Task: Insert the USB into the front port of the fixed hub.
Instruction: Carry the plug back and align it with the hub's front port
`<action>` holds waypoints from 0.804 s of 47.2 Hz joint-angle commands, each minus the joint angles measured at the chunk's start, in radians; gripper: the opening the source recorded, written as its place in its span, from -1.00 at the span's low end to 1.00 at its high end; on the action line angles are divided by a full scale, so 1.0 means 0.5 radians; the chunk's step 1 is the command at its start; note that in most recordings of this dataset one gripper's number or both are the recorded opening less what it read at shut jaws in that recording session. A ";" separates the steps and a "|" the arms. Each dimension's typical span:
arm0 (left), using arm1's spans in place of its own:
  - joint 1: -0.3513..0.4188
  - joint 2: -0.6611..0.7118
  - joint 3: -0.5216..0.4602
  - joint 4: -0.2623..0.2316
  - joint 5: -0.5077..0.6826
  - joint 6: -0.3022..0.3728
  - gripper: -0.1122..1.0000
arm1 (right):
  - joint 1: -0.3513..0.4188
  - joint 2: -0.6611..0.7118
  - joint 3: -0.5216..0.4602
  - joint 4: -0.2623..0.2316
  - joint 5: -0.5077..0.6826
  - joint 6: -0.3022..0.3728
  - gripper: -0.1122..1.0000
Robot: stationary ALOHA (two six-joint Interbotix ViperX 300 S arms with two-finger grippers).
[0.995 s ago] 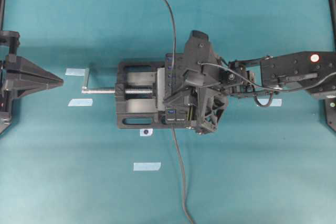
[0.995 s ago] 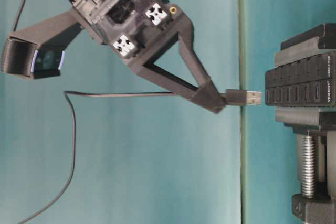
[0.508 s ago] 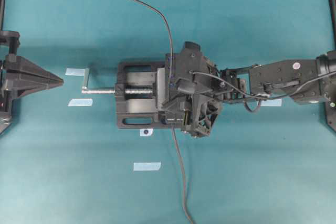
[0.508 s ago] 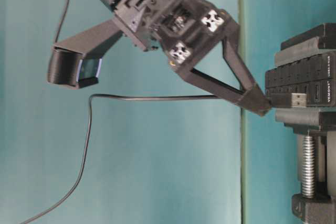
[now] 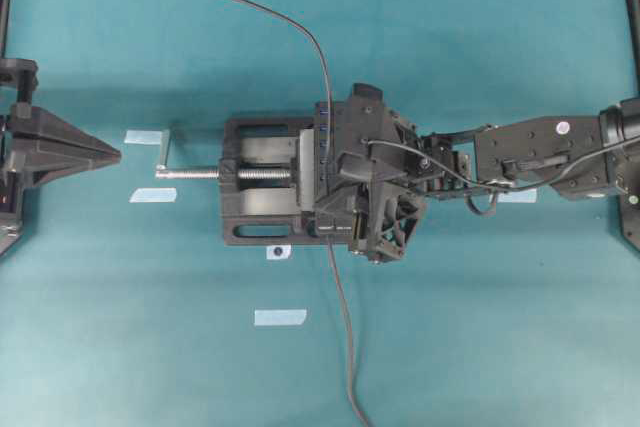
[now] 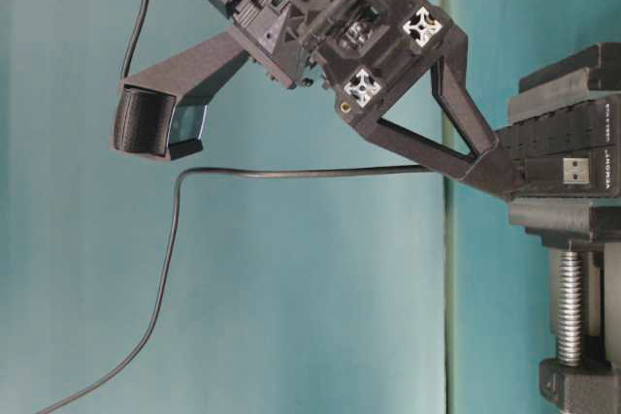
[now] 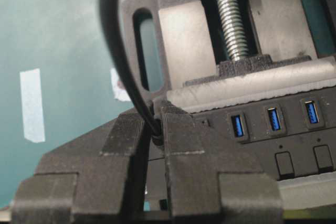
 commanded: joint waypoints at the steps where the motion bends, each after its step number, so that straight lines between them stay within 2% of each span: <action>1: 0.006 0.015 -0.021 0.003 -0.018 0.000 -0.80 | -0.006 -0.028 -0.015 0.003 -0.006 0.018 -0.67; 38: 0.006 0.006 -0.015 0.003 -0.018 -0.003 -0.80 | -0.021 -0.003 -0.015 -0.031 0.006 0.018 -0.67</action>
